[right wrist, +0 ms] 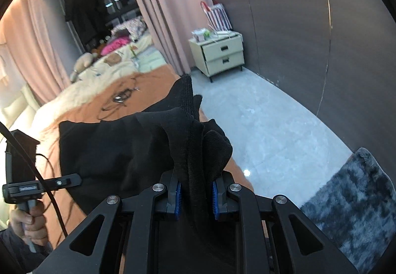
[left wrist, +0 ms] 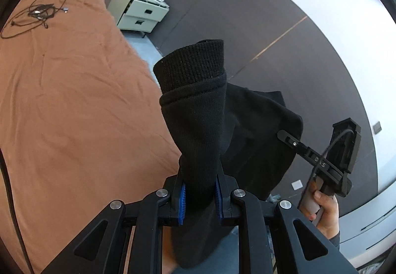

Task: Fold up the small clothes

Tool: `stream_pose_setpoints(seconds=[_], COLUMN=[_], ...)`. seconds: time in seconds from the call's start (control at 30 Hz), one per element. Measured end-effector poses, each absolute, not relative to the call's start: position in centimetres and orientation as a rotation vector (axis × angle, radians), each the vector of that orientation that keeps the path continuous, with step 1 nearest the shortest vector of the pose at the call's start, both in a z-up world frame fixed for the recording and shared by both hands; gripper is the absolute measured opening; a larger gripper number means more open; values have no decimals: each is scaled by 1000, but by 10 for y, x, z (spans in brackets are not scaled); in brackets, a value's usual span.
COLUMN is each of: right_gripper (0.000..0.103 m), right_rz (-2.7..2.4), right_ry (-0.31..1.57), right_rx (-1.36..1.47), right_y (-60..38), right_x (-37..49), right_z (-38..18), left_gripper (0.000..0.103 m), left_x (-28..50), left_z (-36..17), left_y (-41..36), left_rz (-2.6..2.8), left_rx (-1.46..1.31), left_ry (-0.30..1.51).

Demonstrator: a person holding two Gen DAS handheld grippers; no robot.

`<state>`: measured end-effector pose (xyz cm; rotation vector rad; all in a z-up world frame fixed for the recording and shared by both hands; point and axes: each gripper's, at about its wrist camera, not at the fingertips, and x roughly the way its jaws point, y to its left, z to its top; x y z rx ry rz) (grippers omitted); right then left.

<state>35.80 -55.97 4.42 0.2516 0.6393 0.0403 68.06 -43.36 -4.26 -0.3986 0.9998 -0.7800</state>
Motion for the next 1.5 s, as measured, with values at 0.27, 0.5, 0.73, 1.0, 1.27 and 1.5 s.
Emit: stream_pose_setpoints(seconds=[0.27,0.5,0.73,1.0,1.27,1.5], right_gripper=[16,38,69,84,94,103], right_rz=[-20,-143,-148,-157,-168,-147], right_ry=[734,787,759,719,651,591], right_rx=[205,212,270,295,287,263], right_y=[-495,-467,-431,-409,-382,-341], right_x=[421,422,351,262,139,62], right_z=[17,19,55,91,111,106], left_gripper=[22,43,45,71,102,102], left_x=[736,750,735,678,596,520], left_z=[-102,-125,-99,-48,3,33], left_y=[-427,-413,-406,-385,-351,-306], left_rz=[-715,-611,-634,-650,-693,-691], left_rx=[-400,-273,-241,-161,-118,-92], left_ry=[1075,1151,1129,997,850,758])
